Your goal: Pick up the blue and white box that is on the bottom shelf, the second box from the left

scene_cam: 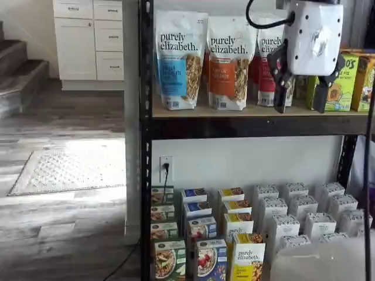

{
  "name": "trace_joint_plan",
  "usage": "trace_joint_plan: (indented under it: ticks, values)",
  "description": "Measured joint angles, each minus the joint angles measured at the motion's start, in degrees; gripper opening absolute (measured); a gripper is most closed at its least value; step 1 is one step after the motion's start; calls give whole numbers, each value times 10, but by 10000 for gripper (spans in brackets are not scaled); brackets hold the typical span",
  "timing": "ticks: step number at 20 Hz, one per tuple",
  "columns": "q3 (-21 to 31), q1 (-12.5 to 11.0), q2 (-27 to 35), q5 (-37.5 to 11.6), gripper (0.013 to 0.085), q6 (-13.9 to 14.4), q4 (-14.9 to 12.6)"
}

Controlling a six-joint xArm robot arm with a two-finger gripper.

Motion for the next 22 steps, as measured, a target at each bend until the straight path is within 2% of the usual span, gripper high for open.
trace_joint_plan:
  ticks: [2,12,22]
  values:
    - [3,12,-3,-5,850,6,-13]
    - [21,29,-20,-25,850,18,-28]
    - [84,32,-36,-77,850,25,-22]
